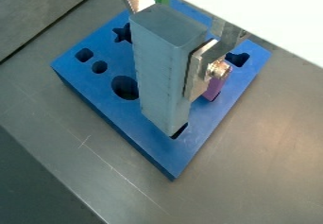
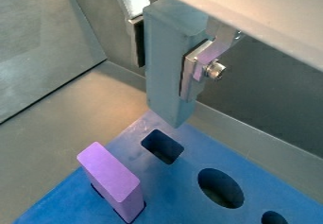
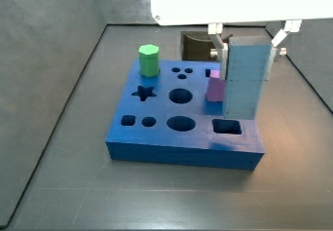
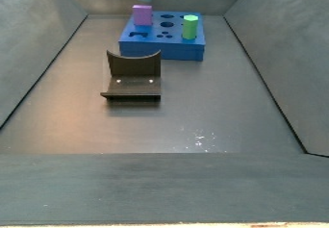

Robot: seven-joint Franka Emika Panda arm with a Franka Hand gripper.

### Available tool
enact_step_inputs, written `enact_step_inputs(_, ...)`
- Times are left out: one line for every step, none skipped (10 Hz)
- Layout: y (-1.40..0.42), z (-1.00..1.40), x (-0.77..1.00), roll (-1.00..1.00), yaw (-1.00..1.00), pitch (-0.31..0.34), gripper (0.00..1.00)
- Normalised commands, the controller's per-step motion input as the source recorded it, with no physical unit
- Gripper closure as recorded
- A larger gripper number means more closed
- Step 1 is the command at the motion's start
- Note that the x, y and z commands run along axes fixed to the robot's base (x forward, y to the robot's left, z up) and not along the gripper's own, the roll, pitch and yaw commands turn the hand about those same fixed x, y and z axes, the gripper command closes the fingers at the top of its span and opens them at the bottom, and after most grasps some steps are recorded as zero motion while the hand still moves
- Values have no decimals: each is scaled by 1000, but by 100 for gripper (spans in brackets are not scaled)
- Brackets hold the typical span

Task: Pick up the rectangle object. Move up. Move to above the board. Insert the rectangle object.
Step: Insert the rectangle object.

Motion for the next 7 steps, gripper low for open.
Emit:
enact_step_inputs(360,-23,300,-234,89,140,100)
enact_step_inputs(580,-23,414,-474,100,151,100)
enact_step_inputs(123,0,131,-143,0,0,100)
enact_step_inputs(-29,0,0,89,0,0,100)
enact_step_inputs(-329,-23,-117,666,46,-6,100)
enact_step_inputs(-449,-29,-194,940,63,-94,100)
enact_step_inputs(-91,3,0,186,31,0,100)
